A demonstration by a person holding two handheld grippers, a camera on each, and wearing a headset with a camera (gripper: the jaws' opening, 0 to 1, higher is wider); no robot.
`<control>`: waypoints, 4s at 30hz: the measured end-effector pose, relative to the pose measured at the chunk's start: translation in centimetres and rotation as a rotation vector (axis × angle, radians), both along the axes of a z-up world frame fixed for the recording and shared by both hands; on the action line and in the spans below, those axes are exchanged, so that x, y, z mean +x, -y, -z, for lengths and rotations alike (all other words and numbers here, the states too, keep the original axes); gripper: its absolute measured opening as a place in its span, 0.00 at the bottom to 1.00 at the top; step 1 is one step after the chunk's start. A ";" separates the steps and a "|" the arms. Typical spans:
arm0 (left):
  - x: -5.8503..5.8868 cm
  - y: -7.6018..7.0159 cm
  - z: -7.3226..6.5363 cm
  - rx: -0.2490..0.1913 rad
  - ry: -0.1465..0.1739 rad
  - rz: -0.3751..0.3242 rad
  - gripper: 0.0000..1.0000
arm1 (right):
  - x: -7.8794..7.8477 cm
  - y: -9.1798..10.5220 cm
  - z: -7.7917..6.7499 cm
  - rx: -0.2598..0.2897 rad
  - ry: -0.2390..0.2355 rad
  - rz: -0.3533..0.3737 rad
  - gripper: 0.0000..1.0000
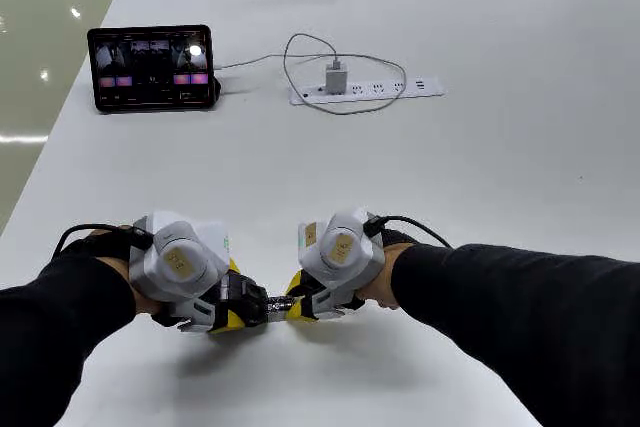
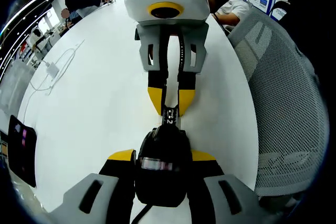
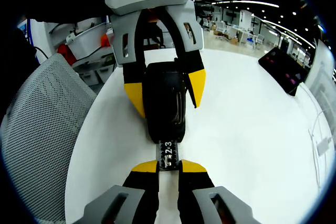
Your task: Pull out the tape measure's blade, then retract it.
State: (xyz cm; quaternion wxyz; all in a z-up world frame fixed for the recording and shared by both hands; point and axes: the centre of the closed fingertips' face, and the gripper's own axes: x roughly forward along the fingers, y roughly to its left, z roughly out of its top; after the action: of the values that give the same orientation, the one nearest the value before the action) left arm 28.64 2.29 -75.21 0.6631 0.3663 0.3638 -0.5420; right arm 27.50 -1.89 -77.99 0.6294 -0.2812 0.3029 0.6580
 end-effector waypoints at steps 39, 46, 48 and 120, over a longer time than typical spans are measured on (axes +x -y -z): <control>0.0 0.0 0.0 0.001 0.005 -0.003 0.33 | 0.2 2.6 -0.1 -0.024 -0.017 0.027 0.09; 0.0 0.0 0.0 0.001 0.007 0.001 0.33 | 0.1 3.2 -0.1 -0.030 -0.021 0.033 0.09; 0.0 0.0 0.0 0.000 0.007 0.001 0.33 | 0.1 3.4 -0.1 -0.029 -0.023 0.036 0.09; -0.2 0.1 0.0 0.001 0.012 0.021 0.33 | -0.2 8.7 0.0 -0.066 -0.040 0.070 0.09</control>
State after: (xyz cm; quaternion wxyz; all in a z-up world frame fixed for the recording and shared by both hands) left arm 28.45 2.20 -75.22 0.6594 0.3738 0.3563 -0.5464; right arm 27.28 -10.59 -77.96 0.6362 -0.2777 0.3466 0.6309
